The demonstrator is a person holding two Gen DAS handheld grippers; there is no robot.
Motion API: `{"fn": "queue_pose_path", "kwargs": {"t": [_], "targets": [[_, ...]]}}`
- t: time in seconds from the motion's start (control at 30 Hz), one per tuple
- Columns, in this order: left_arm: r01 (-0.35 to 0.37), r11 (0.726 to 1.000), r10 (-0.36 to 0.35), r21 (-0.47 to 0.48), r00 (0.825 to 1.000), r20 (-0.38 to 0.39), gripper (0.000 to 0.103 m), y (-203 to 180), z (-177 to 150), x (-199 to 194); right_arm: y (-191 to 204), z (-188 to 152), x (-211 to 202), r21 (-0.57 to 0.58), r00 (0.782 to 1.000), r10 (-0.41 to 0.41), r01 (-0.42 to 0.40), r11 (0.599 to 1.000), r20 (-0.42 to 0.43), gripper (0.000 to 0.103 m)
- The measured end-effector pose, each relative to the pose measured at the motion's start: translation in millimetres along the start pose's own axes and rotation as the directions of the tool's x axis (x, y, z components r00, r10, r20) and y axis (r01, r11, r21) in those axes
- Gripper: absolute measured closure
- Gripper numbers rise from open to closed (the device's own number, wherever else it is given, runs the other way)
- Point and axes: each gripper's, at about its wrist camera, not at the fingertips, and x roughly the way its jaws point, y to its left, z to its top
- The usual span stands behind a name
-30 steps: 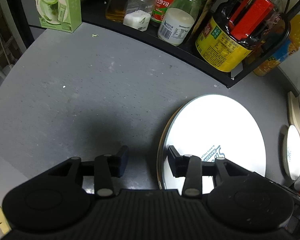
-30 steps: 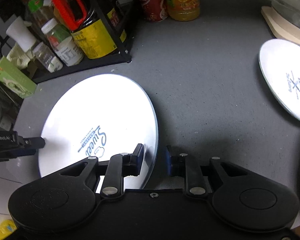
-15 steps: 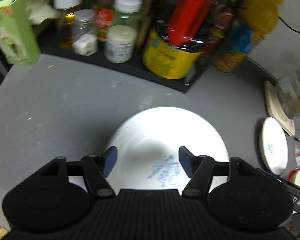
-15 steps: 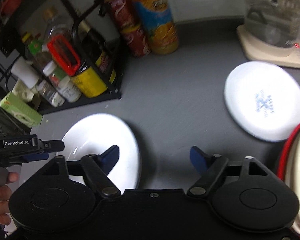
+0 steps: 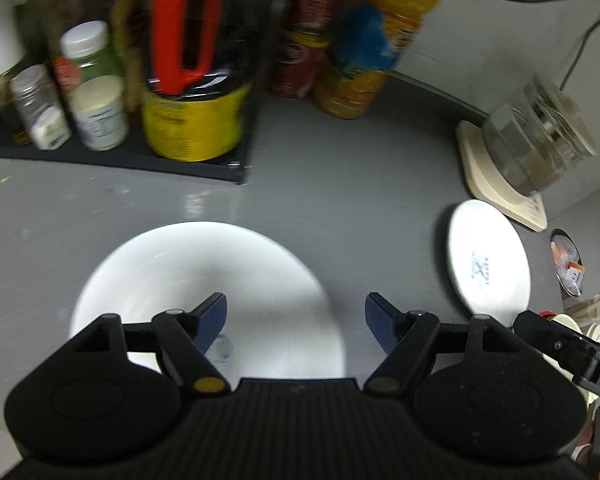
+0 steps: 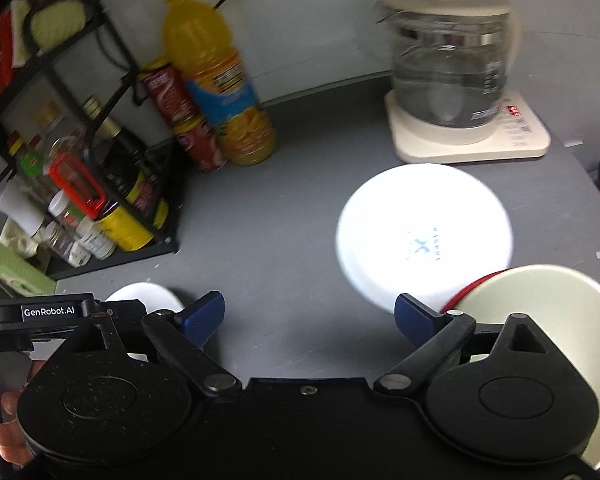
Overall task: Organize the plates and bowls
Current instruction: 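Move the right tool to the 'Bakery' plate and grasp its rim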
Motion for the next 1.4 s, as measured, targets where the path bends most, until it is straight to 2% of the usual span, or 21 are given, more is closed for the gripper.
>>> {"fn": "queue_pose_path", "kwargs": {"t": [0.27, 0.53, 0.8, 1.1, 1.3, 1.4], "targets": [[0.031, 0.999, -0.031, 0.019, 0.999, -0.017, 0.028, -46.9, 8.3, 21.1, -40.6, 22.5, -2.7, 0.028, 0.999, -0.038, 0.038, 0.999, 0.005, 0.01], [0.053, 0.998, -0.053, 0.015, 0.997, -0.053, 0.028, -85.1, 18.0, 47.5, -76.0, 42.5, 8.3, 0.04, 0.998, -0.061, 0.062, 0.997, -0.031, 0.01], [0.058, 0.998, -0.059, -0.007, 0.996, -0.07, 0.028, -111.9, 25.3, 71.3, -104.6, 60.2, 26.8, 0.012, 0.993, -0.083, 0.084, 0.996, -0.085, 0.01], [0.078, 0.994, -0.084, -0.074, 0.993, -0.088, 0.029, -129.6, 23.7, 100.6, -129.1, 74.7, 51.6, -0.013, 0.984, -0.075, 0.074, 0.997, -0.16, 0.01], [0.088, 0.986, -0.104, -0.143, 0.988, -0.112, 0.035, -133.4, 14.9, 124.2, -146.3, 80.2, 71.0, -0.02, 0.974, -0.074, 0.071, 0.997, -0.214, 0.012], [0.092, 0.981, -0.114, -0.172, 0.985, -0.127, 0.043, -134.5, 11.1, 136.0, -153.4, 81.9, 80.9, -0.018, 0.968, -0.067, 0.064, 0.998, -0.241, 0.019]]}}
